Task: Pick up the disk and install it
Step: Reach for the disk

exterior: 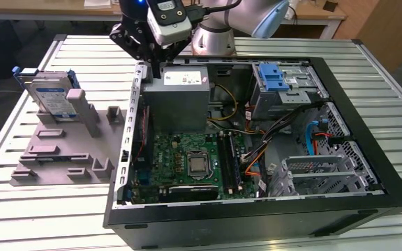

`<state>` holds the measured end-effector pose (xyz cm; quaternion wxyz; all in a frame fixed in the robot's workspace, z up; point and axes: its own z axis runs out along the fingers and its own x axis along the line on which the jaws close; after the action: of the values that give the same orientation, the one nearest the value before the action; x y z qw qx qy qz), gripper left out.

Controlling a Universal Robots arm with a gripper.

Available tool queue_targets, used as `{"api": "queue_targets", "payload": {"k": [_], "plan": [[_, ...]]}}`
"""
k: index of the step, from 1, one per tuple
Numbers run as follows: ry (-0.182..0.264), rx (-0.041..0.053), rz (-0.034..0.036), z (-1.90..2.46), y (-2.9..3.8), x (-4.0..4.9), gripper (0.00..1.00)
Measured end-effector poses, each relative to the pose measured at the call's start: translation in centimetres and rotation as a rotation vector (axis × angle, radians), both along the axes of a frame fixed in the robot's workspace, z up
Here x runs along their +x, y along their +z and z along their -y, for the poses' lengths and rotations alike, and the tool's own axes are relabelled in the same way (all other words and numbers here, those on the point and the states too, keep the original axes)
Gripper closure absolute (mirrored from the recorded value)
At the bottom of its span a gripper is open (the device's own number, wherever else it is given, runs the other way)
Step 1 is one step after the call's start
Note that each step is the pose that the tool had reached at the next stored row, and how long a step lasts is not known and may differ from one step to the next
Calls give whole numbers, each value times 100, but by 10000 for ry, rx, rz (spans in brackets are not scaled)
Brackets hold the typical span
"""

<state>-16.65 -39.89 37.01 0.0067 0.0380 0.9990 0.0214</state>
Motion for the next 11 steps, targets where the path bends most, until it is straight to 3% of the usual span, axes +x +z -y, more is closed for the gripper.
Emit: {"api": "queue_targets", "payload": {"k": [11], "plan": [[0,1,0,0,-26,-38,89]]}}
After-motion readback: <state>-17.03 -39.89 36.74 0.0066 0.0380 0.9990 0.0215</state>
